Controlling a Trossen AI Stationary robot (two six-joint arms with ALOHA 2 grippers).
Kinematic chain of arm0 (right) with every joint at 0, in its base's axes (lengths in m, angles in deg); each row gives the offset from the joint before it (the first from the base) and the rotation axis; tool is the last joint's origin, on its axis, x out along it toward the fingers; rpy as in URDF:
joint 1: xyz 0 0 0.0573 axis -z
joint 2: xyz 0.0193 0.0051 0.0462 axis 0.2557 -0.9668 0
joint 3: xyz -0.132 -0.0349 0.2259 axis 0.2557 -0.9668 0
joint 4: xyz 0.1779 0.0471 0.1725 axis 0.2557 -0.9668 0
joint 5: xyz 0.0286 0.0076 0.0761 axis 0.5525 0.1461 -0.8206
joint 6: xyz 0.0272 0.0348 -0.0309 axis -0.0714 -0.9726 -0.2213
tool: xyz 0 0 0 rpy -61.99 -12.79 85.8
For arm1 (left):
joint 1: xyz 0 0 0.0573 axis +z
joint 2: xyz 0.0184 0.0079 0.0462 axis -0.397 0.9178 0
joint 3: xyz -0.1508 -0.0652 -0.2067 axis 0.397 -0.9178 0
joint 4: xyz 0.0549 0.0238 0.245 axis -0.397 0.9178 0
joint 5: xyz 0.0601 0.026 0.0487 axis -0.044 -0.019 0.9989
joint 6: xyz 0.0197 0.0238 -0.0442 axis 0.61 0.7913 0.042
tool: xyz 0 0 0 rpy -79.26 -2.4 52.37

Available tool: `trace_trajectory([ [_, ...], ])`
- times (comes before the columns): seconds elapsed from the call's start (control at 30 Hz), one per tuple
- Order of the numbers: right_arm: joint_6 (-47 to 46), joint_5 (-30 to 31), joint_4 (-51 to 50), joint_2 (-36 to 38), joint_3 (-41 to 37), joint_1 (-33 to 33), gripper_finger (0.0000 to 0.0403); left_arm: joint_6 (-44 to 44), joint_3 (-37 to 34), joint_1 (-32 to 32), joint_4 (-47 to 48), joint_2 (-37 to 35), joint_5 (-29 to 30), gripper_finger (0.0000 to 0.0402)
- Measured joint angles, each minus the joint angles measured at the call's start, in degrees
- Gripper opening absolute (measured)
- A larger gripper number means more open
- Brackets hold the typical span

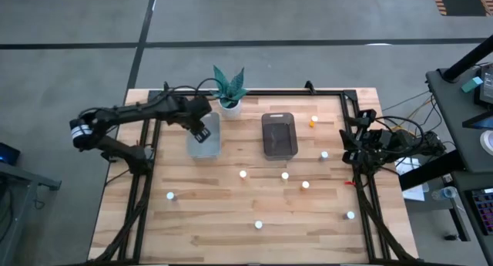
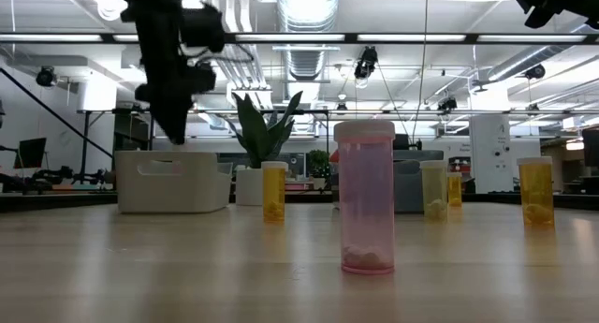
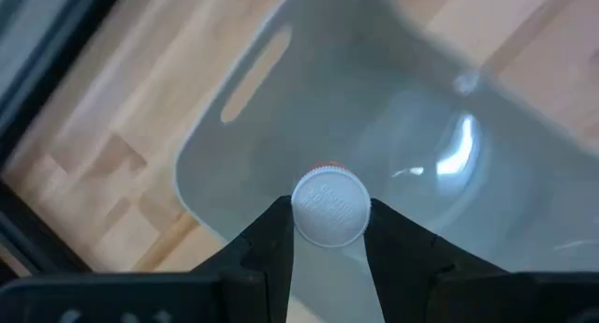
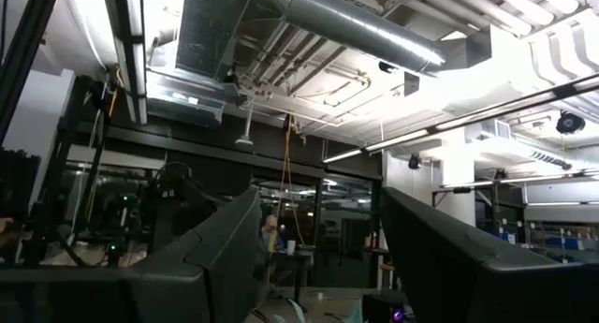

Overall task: Pick and place medicine bottles into bin by pill shape (circle, oval)
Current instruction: Put the left pink tablet bottle into the gray bin

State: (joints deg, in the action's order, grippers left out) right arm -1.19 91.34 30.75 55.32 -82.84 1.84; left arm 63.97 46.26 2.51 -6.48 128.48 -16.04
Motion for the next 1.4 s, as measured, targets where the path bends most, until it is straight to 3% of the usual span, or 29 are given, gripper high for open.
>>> trace_trajectory([
  [0.4, 0.02, 0.02, -0.09, 0.0, 0.0, 0.0, 0.0215, 2.53, -2.86, 1.14, -5.7, 7.38, 1.06, 0.0097],
  [0.8, 0.02, 0.0, -0.21, -0.01, 0.0, 0.0, 0.0215, 4.17, -2.87, 1.85, -7.67, 7.7, 4.15, 0.0098],
  [1.13, 0.02, 0.0, -0.48, -0.02, 0.0, 0.0, 0.0215, 4.44, -2.9, 1.86, -7.93, 7.68, 4.22, 0.0136],
  [1.4, 0.01, 0.0, -0.85, 0.0, 0.0, 0.0, 0.0215, 6.49, -1.77, 1.84, -7.18, 7.54, 4.28, 0.0141],
])
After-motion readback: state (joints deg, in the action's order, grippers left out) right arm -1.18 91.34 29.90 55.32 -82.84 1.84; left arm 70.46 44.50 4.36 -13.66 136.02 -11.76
